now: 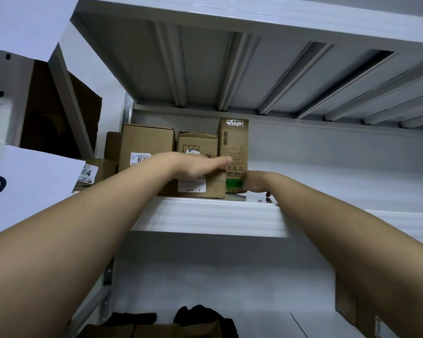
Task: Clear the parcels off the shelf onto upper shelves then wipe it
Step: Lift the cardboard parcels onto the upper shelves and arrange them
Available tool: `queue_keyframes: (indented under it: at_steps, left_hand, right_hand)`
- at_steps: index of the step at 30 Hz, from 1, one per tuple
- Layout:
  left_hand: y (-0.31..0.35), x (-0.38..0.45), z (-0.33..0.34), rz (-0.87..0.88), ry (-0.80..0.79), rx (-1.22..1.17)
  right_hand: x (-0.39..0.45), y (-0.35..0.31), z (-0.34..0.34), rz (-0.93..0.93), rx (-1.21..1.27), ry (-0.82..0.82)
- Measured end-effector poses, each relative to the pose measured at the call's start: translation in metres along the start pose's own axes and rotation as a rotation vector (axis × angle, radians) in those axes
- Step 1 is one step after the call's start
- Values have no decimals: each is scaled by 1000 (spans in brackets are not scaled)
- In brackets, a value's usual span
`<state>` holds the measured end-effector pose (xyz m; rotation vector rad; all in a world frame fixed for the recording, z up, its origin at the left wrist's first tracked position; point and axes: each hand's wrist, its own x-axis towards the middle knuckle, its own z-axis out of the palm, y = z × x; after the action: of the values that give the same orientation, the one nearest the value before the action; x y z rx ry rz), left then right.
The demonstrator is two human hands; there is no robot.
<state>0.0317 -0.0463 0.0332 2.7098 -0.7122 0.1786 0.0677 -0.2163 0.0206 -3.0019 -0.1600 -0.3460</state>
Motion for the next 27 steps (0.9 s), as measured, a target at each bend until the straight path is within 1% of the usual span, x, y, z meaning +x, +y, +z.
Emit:
queue_keyframes:
  at_steps: [2, 4, 6, 9, 11, 13, 17, 21, 27]
  left_hand:
    - [2, 2, 1, -82, 143, 75]
    - [5, 2, 0, -138, 323, 162]
    - [16, 3, 2, -102, 454, 229]
    - [41, 4, 10, -32, 554, 286]
    - [61, 6, 17, -2, 645, 375]
    - [85, 10, 27, 17, 704, 475]
    - [132, 30, 55, 50, 677, 529]
    - [183, 49, 91, 87, 627, 475]
    - [245, 64, 139, 81, 586, 402]
  right_hand:
    - [2, 6, 0, 40, -8, 84]
    - [5, 12, 0, 60, 26, 173]
    - [-1, 23, -2, 41, 57, 258]
    - [-16, 39, -4, 24, 62, 355]
    - [-28, 53, -5, 30, 58, 397]
    - [-42, 71, -7, 43, 69, 446]
    - [-74, 117, -11, 63, 116, 504]
    - [-111, 169, -16, 104, 125, 554]
    - [-161, 232, -18, 154, 154, 662]
